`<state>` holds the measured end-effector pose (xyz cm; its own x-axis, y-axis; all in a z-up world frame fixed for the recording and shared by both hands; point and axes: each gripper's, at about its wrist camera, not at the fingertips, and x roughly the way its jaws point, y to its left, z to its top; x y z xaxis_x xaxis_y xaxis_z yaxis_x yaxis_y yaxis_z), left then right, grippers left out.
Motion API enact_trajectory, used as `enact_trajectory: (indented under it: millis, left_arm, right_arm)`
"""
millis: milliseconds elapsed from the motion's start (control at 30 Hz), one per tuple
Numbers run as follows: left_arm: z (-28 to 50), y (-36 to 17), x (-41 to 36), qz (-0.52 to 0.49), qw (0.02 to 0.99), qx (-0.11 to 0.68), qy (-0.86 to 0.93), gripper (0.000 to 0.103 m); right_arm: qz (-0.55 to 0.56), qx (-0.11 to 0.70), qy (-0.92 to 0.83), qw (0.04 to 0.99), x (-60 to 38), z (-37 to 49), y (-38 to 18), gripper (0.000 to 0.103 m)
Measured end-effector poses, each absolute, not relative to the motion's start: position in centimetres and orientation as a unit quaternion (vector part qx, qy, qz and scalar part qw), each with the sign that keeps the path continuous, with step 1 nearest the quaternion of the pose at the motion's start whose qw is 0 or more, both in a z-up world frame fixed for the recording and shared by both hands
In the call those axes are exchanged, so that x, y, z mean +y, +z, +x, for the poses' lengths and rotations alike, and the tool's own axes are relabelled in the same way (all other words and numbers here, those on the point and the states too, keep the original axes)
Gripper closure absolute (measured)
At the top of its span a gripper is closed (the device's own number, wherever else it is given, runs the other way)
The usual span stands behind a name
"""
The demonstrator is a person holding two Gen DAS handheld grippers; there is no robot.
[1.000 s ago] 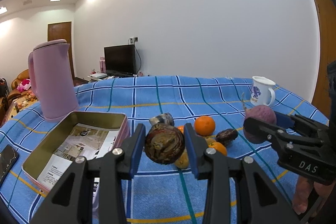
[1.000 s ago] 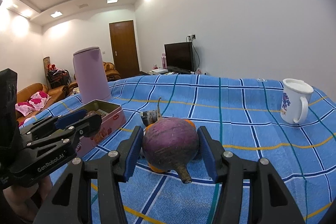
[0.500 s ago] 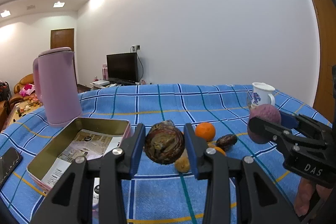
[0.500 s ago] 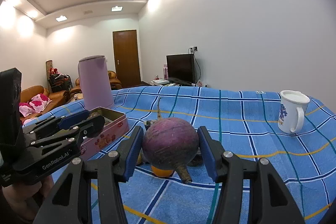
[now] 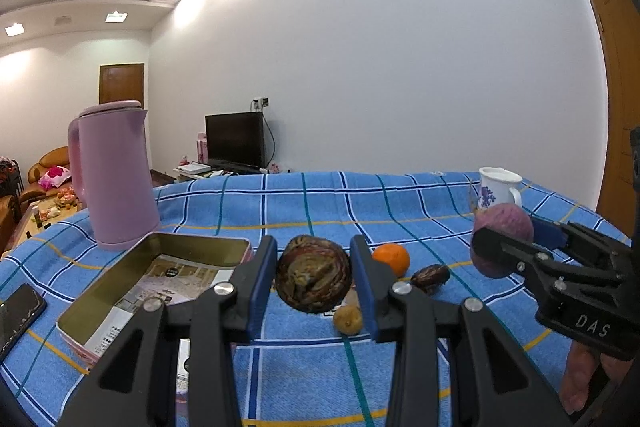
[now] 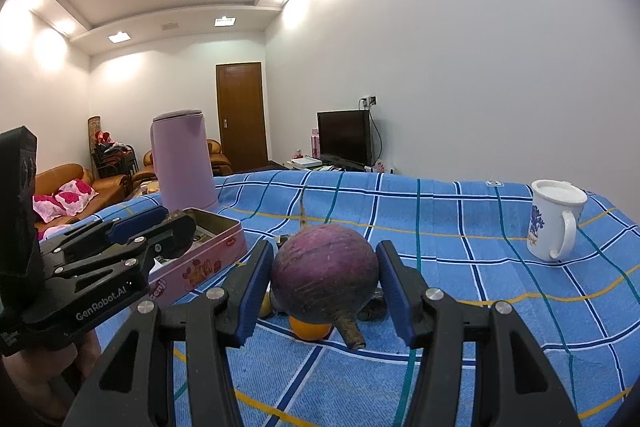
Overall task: Organize fruits
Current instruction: 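Lift the brown fruit and purple turnip and carry both toward the tin box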
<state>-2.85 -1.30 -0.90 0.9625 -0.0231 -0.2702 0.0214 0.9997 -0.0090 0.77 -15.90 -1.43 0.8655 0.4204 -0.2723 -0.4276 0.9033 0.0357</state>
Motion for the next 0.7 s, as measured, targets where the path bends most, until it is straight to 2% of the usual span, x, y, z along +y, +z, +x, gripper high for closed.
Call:
enact_trajectory:
  millis: [700]
  left_arm:
    - [-0.7, -0.1, 4.2, -0.01, 0.982, 0.182, 0.047, 0.064]
  right_arm:
    - [-0.008, 0.187, 0.269, 0.945, -10.6, 3.6, -0.6, 0.048]
